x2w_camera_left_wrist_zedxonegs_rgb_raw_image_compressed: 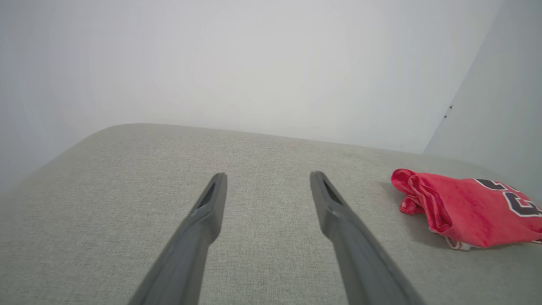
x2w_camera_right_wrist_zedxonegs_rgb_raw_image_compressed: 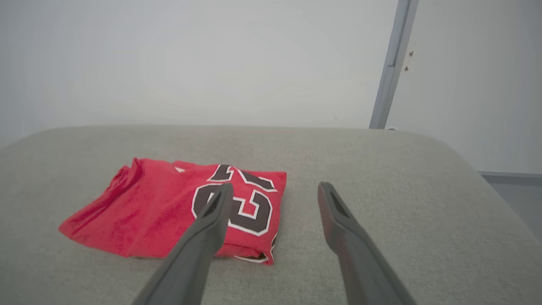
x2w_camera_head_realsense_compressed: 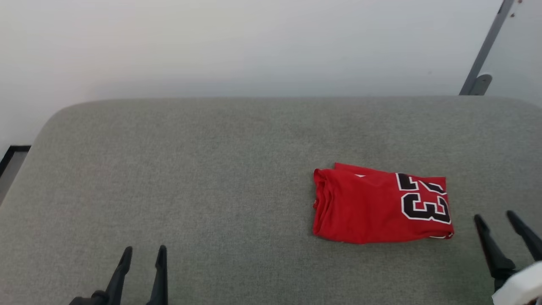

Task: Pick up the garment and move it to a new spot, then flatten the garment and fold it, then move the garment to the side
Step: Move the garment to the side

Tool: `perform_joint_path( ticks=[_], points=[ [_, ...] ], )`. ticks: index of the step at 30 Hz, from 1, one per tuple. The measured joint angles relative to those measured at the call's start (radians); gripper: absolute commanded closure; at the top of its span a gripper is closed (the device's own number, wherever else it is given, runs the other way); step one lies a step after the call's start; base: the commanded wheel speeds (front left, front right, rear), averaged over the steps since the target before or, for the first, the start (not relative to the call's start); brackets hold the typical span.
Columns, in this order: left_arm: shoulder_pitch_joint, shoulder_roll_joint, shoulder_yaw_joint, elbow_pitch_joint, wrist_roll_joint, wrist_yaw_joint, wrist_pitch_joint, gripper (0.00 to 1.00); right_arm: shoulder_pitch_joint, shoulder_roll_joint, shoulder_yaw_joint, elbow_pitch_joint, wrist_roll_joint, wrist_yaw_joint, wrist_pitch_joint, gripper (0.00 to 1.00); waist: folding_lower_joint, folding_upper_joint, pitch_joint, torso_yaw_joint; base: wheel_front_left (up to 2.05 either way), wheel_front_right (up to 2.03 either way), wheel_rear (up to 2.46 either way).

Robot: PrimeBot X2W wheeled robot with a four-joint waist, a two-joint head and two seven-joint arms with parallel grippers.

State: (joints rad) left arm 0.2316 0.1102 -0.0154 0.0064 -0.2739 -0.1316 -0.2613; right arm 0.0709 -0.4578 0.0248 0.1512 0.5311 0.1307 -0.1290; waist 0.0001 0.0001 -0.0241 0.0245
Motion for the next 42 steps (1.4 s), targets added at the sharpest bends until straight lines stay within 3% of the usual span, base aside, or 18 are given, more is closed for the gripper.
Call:
perform_joint_path(
  ticks=[9,16,24,33,34,36,37,42],
  points=[
    [-0.124,-0.015,-0.069,0.03,-0.008,0.0,0.0,0.0,-0.188,-0.193,0.162,0.025,0.061,0.0,0.357,0.0,0.0,0.0,0.093,0.015,0.0,0.0,0.0],
    [-0.243,-0.016,-0.116,0.049,-0.008,0.0,0.0,0.0,-0.36,-0.299,0.248,0.08,0.229,0.0,0.629,0.0,0.0,0.0,0.193,0.033,0.0,0.0,0.0],
    [-0.31,-0.017,-0.138,0.058,-0.008,0.0,0.0,0.0,-0.462,-0.327,0.352,0.131,0.361,0.0,0.792,0.0,0.0,0.0,0.282,0.06,0.0,0.0,0.0],
    [-0.353,-0.026,-0.16,0.059,-0.007,0.0,0.0,0.0,-0.548,-0.346,0.421,0.197,0.393,0.001,0.803,0.0,0.0,0.0,0.373,0.095,0.0,0.0,0.0],
    [-0.353,-0.027,-0.16,0.06,-0.007,0.0,0.0,0.0,-0.555,-0.349,0.428,0.201,0.395,0.001,0.808,0.43,0.0,0.0,0.377,0.096,0.0,0.0,0.0],
    [-0.358,-0.028,-0.16,0.062,-0.007,0.0,0.0,0.0,-0.566,-0.353,0.441,0.203,0.405,0.001,0.808,0.86,0.0,0.0,0.384,0.098,0.0,0.0,0.0],
    [-0.36,-0.029,-0.16,0.064,-0.006,0.0,0.0,0.0,-0.573,-0.353,0.447,0.207,0.412,0.001,0.807,1.0,0.0,0.0,0.385,0.097,0.0,0.0,0.0],
    [-0.372,-0.028,-0.169,0.074,-0.004,0.0,0.0,0.0,-0.584,-0.344,0.458,0.218,0.443,0.004,0.776,1.0,0.0,0.0,0.386,0.084,0.0,0.0,0.0]
  ],
)
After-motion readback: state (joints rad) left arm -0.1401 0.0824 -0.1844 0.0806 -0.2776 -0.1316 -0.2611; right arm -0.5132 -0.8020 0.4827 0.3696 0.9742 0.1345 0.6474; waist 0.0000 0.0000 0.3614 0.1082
